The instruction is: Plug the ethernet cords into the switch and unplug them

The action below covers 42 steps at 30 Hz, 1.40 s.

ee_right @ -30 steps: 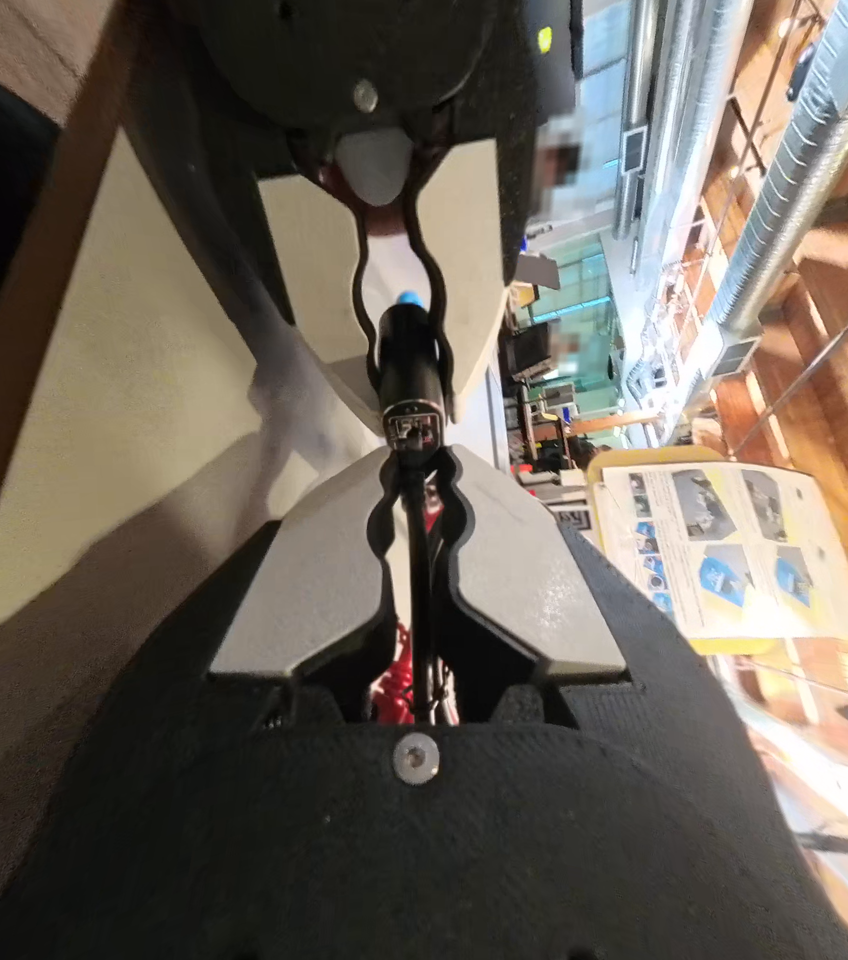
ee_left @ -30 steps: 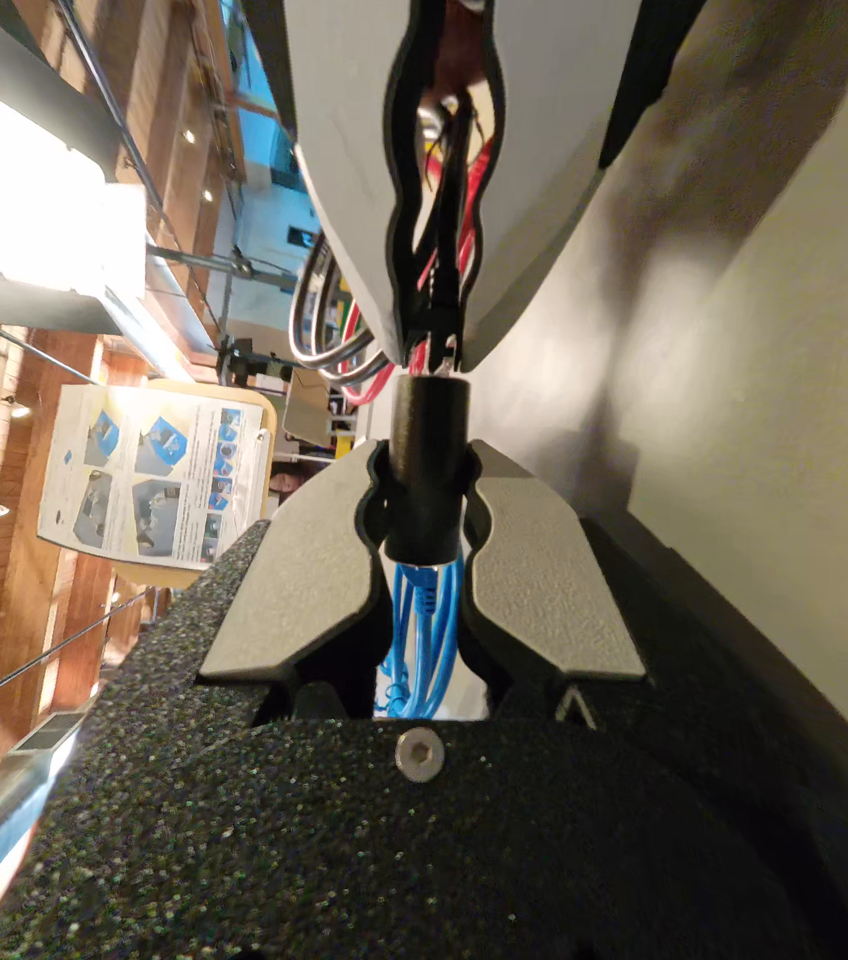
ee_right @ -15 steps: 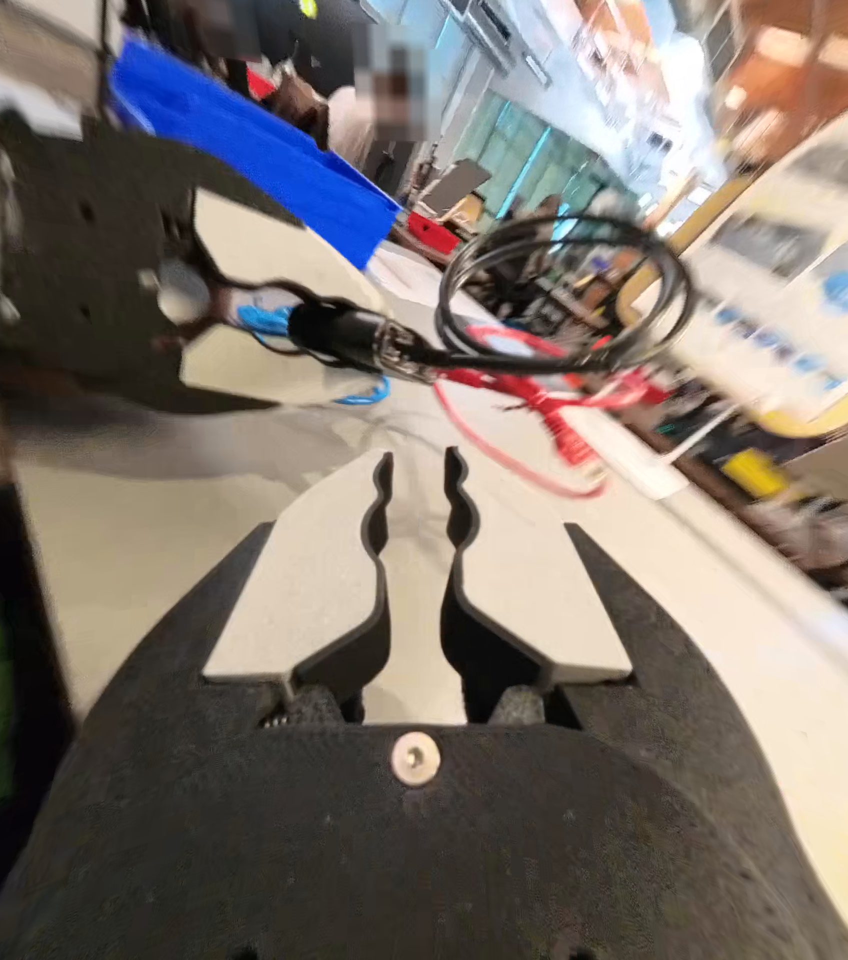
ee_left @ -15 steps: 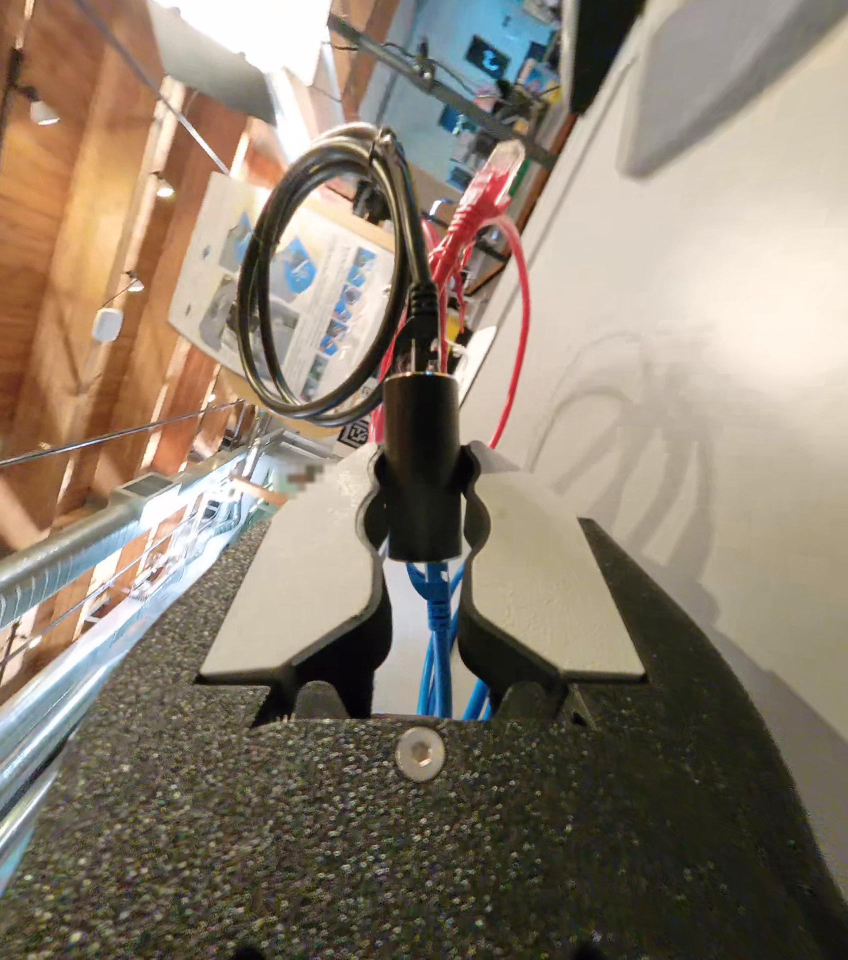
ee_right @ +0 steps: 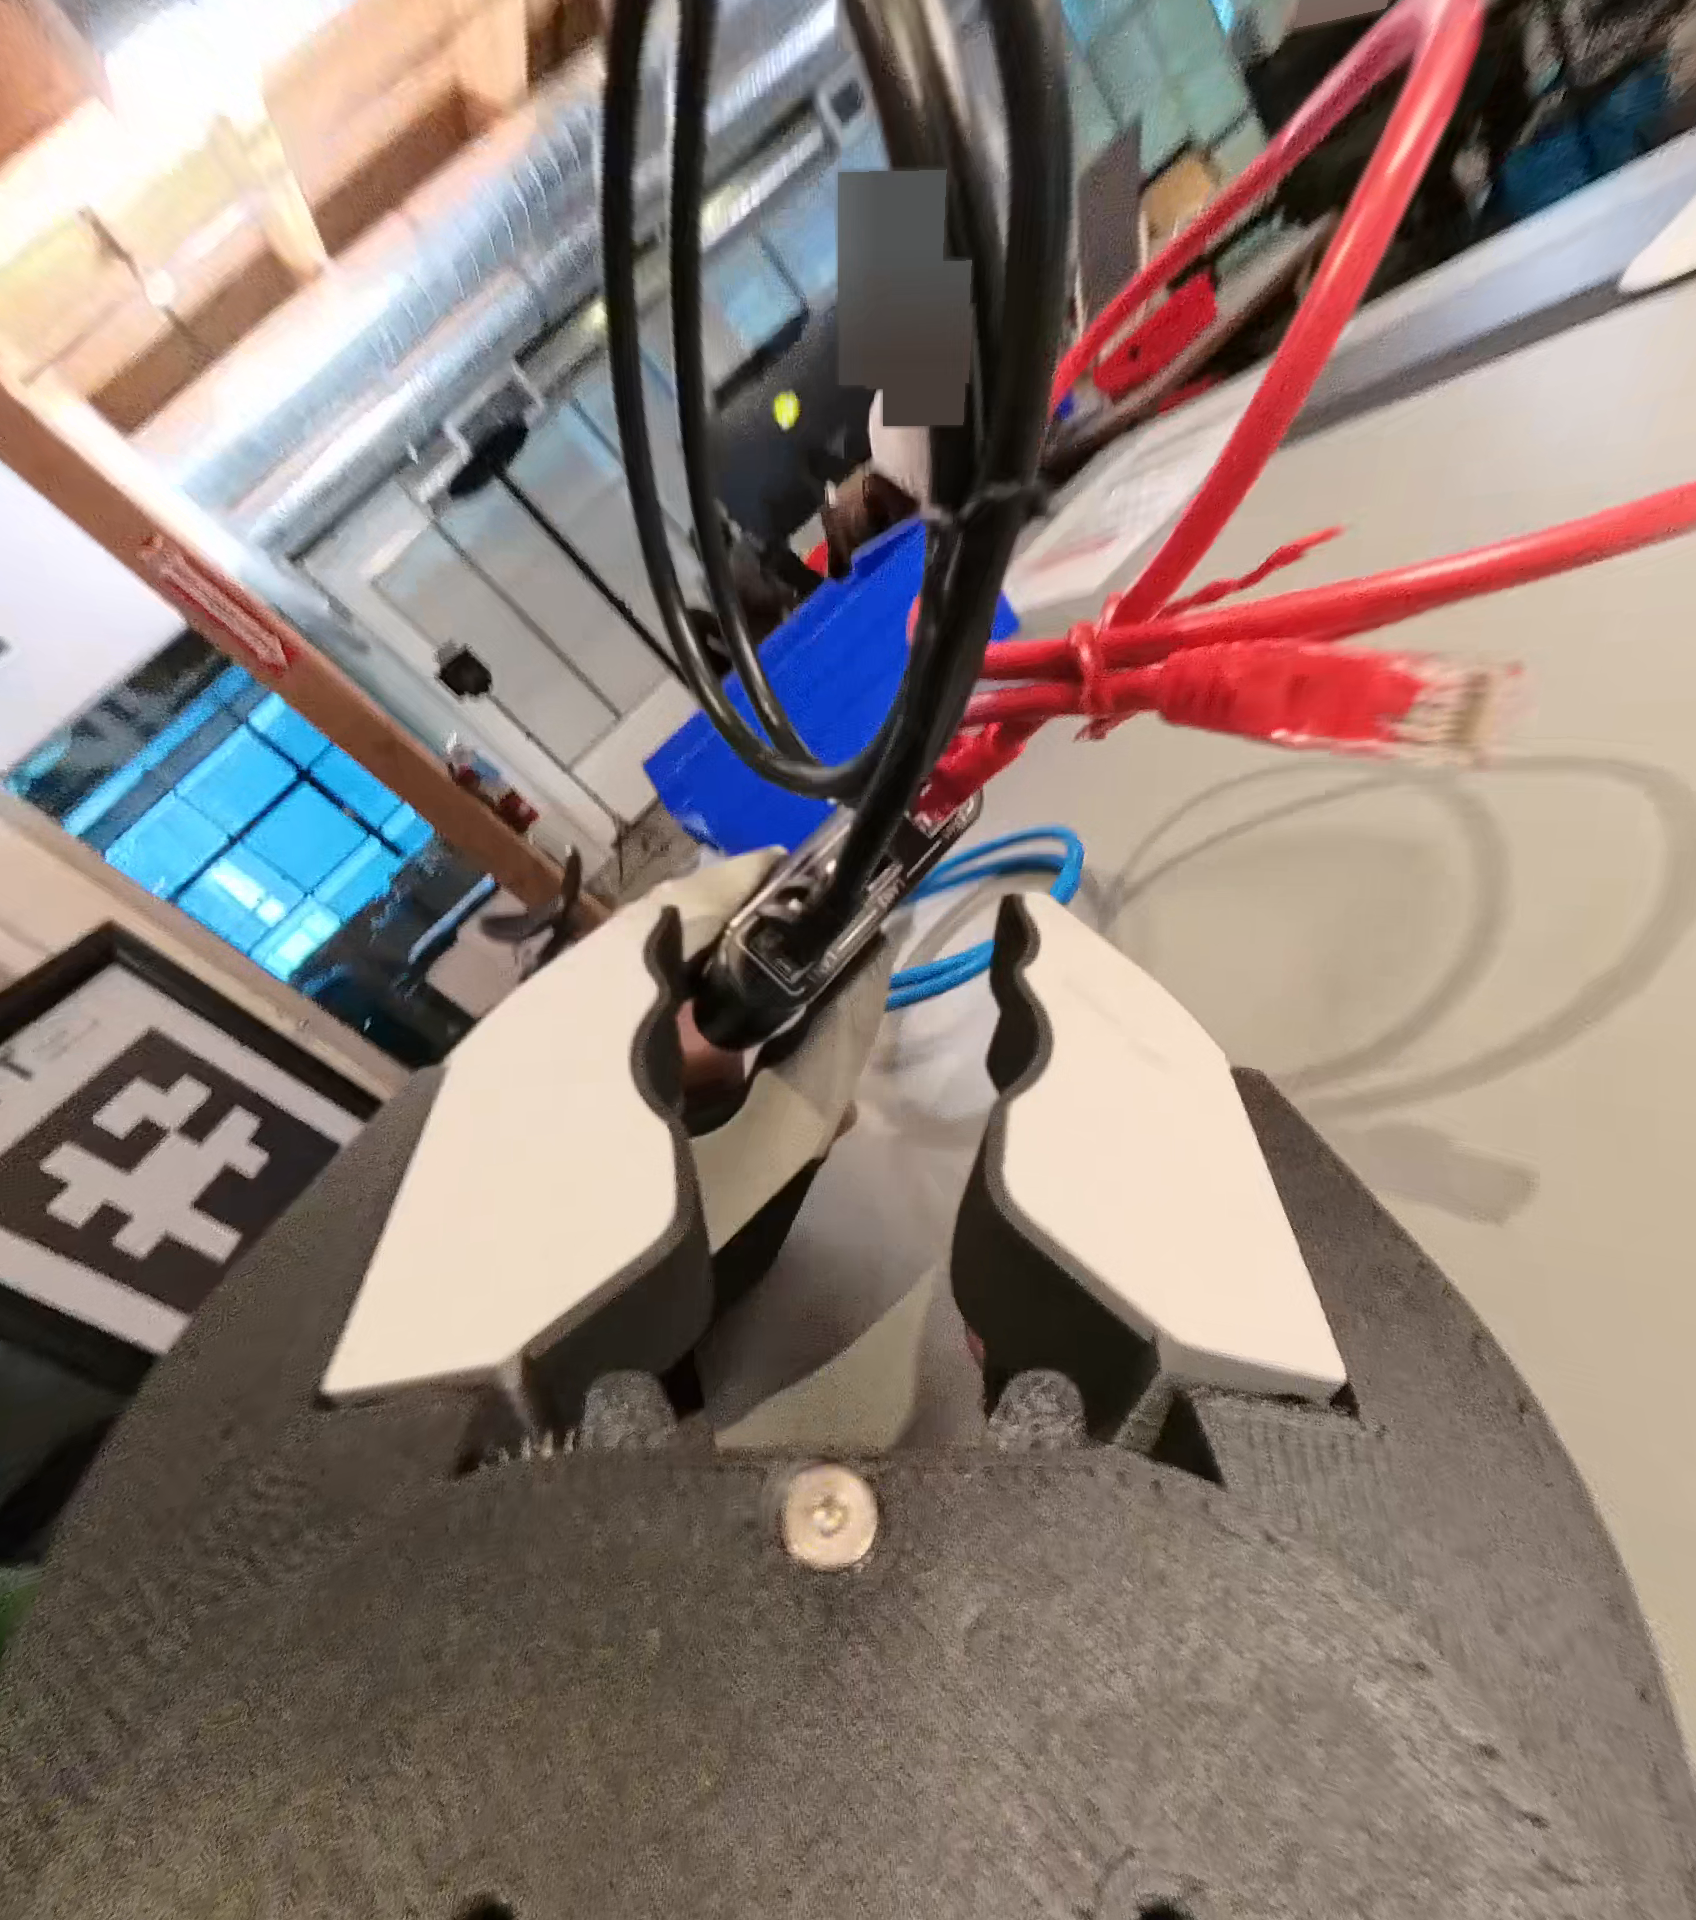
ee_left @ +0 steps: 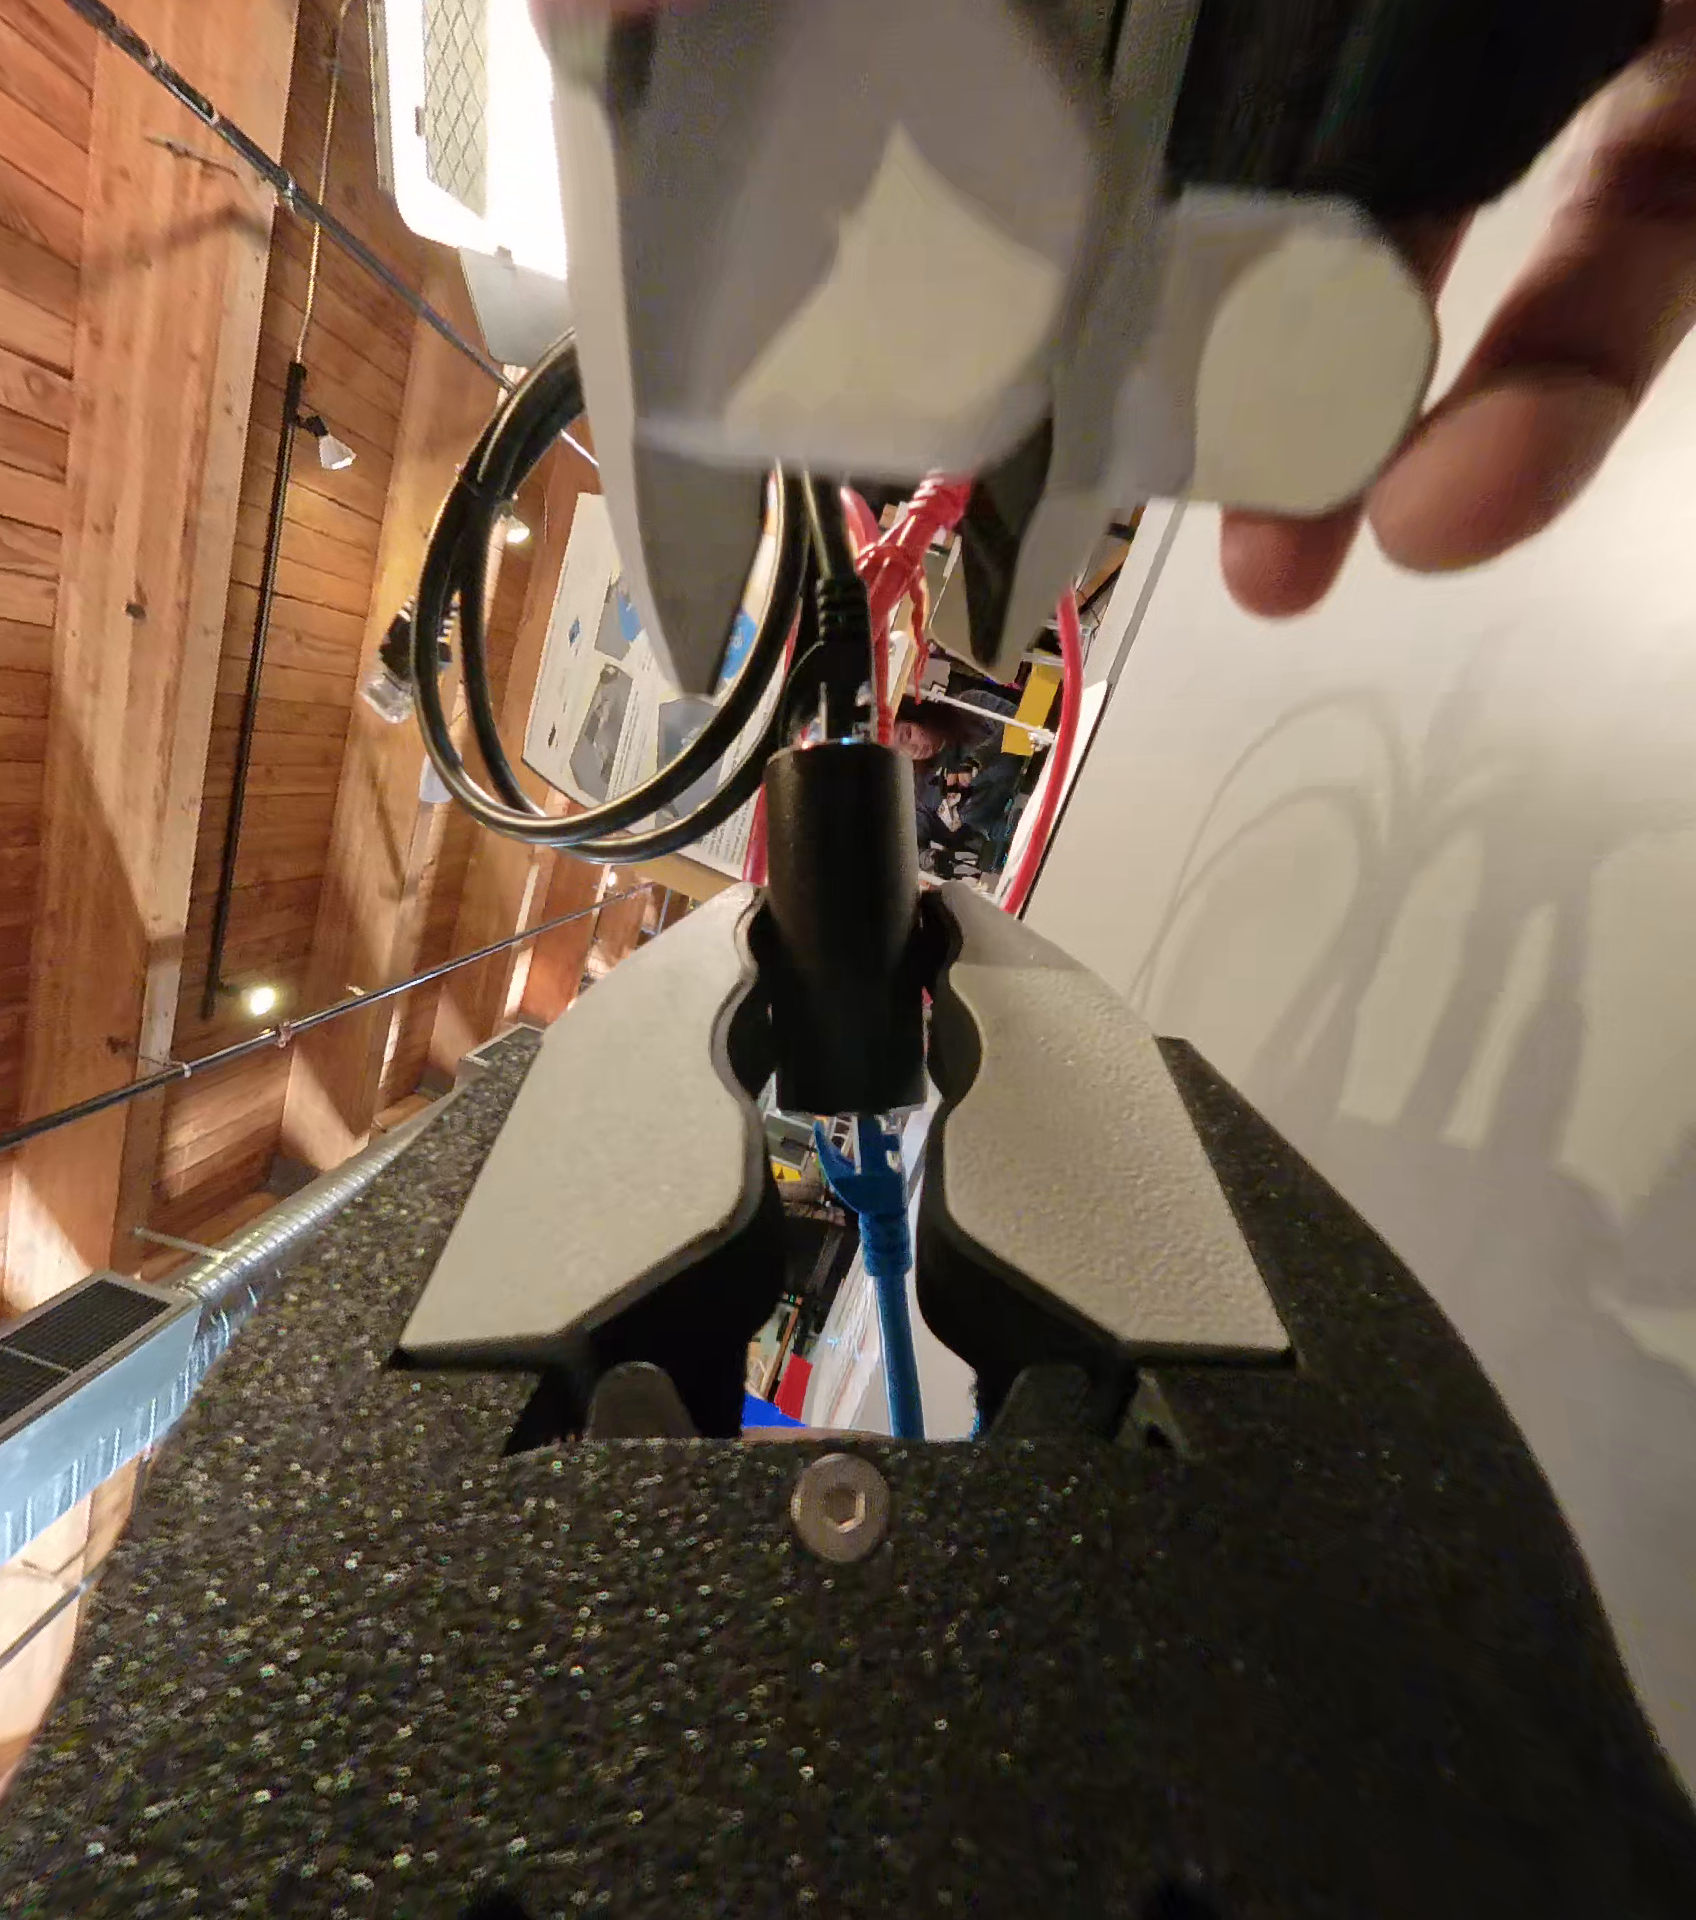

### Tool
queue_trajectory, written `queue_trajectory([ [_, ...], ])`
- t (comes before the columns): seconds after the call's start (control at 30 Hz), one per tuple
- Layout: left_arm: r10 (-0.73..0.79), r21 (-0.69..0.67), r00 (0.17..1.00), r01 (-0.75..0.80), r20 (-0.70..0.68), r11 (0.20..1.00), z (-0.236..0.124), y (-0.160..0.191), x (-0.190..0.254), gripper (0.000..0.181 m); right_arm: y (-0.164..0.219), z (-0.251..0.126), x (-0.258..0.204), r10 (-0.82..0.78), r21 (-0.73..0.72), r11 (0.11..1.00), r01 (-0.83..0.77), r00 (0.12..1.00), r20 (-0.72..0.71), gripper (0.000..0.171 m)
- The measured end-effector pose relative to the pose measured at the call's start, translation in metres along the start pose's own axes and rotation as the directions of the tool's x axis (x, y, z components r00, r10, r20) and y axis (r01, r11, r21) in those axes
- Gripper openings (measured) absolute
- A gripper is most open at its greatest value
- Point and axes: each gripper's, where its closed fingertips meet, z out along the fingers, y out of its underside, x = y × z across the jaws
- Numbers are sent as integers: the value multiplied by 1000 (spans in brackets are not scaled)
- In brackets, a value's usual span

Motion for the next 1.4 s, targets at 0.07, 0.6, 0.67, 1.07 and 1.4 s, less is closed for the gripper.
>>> queue_trajectory([
  [0.07,0,13,1000,0,-2,1000,-1,-2,0,27,5,8,-1,24,-22,999,-24,1000,11,57],
  [0.6,-99,256,972,153,-213,955,-19,-32,23,39,-6,-4,5,-265,82,961,264,964,3,16],
  [0.67,-144,269,956,213,-255,939,-21,-33,23,41,-11,-8,9,-285,86,955,284,959,-6,17],
  [1.07,-580,-290,-37,891,-814,350,-33,-28,6,51,-33,-38,-38,-464,121,886,448,838,288,16],
  [1.4,-277,-523,-482,847,-832,98,-20,-48,-9,71,-23,-33,-83,-533,118,811,574,639,555,15],
])
